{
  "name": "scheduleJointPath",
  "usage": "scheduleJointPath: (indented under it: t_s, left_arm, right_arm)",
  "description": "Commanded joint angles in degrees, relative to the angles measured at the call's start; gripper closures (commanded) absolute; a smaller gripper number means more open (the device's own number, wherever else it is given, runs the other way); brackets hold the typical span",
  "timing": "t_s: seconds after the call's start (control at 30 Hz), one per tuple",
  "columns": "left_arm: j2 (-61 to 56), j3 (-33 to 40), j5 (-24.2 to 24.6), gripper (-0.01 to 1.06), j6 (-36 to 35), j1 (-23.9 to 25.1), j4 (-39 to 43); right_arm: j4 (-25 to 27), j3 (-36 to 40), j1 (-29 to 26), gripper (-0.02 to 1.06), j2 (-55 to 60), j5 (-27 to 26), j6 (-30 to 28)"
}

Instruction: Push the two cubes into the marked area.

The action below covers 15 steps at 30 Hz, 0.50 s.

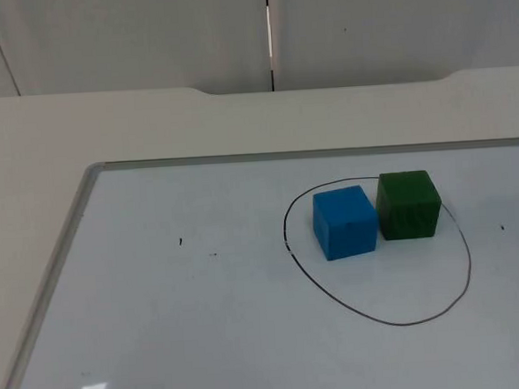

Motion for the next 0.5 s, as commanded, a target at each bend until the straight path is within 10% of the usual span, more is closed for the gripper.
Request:
scheduleJointPath:
  t_s: [0.0, 0.47]
  left_arm:
    - [-0.2, 0.2, -0.1, 1.05, 0.0, -0.1, 0.2]
    - [-0.2, 0.2, -0.1, 1.05, 0.0, -0.1, 0.2]
  right_arm:
    - [0.1, 4.6, 0.2, 1.03, -6.9, 1.6, -0.5]
    - [2.8, 11.1, 0.2, 1.04, -28.3, 12.5, -0.5]
